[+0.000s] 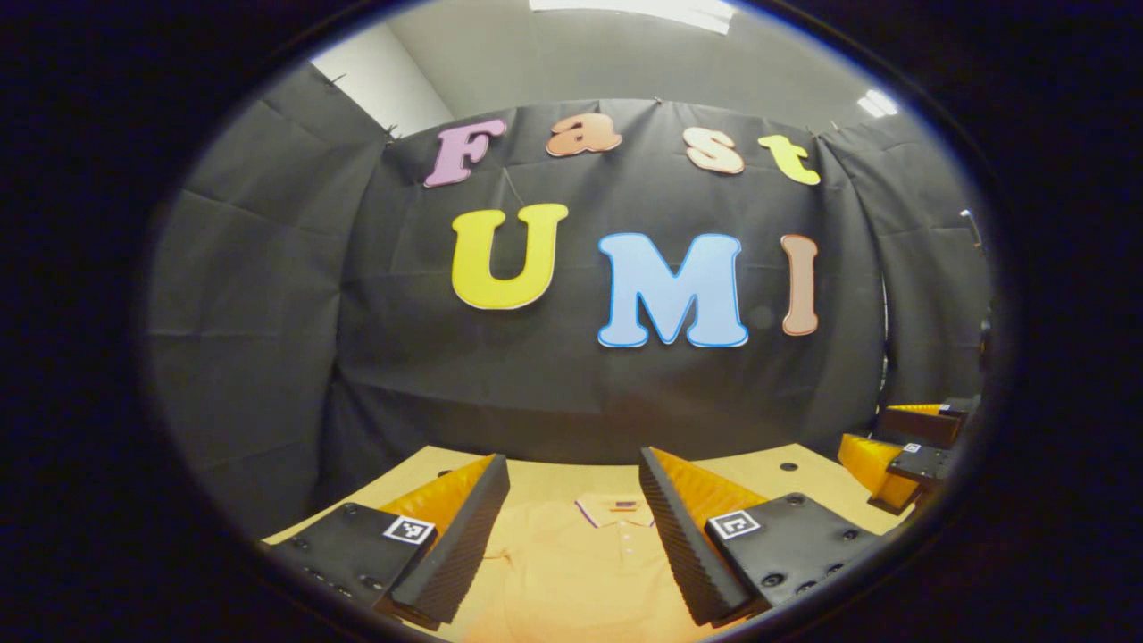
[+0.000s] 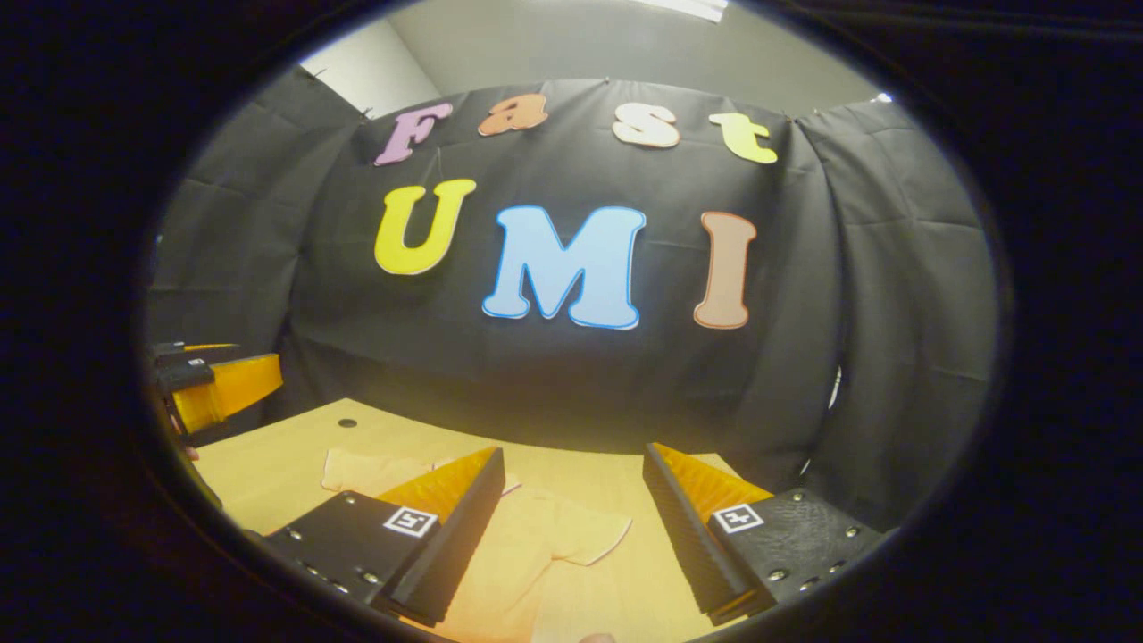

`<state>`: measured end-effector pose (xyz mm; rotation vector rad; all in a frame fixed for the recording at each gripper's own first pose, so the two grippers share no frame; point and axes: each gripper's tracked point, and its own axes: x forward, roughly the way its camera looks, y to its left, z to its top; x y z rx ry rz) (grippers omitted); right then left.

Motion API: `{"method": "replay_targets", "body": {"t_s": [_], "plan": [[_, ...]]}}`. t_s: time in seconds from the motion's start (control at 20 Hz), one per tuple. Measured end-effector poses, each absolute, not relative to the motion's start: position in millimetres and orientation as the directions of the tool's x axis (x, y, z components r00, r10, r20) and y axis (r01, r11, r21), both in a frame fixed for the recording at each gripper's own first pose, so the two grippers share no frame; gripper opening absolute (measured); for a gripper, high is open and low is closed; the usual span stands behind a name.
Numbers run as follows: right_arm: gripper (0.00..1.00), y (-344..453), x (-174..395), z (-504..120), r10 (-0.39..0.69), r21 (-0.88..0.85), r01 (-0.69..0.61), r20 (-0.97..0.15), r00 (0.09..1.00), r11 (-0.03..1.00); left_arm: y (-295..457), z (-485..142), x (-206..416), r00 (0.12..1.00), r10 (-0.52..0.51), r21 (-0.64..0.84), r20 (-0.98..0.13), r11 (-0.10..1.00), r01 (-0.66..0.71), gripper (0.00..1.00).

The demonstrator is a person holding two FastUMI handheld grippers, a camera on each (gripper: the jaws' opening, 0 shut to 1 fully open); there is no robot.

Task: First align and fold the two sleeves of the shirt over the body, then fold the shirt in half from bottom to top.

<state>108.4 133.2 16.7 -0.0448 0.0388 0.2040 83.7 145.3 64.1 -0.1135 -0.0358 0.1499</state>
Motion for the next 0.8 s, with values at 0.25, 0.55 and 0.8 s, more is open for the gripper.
{"method": "replay_targets", "body": {"t_s": [0.25, 0.55, 0.8], "plan": [[0.97, 128, 157, -33, 0.155, -0.012, -0.159, -0.179, 0.972, 0.987, 160, 53, 104, 0.991, 0.136, -0.116, -0.005, 0.984, -0.136, 0.96], [0.97, 116, 208, -90, 0.111, 0.035, -0.105, -0.339, 0.934, 0.994, 174, 34, 116, 0.989, 0.144, -0.108, -0.036, 0.983, -0.147, 0.95], [0.97, 114, 243, -131, 0.076, 0.021, -0.074, -0.435, 0.897, 0.997, 180, 23, 125, 0.986, 0.156, -0.126, -0.065, 0.979, -0.163, 0.96]]}}
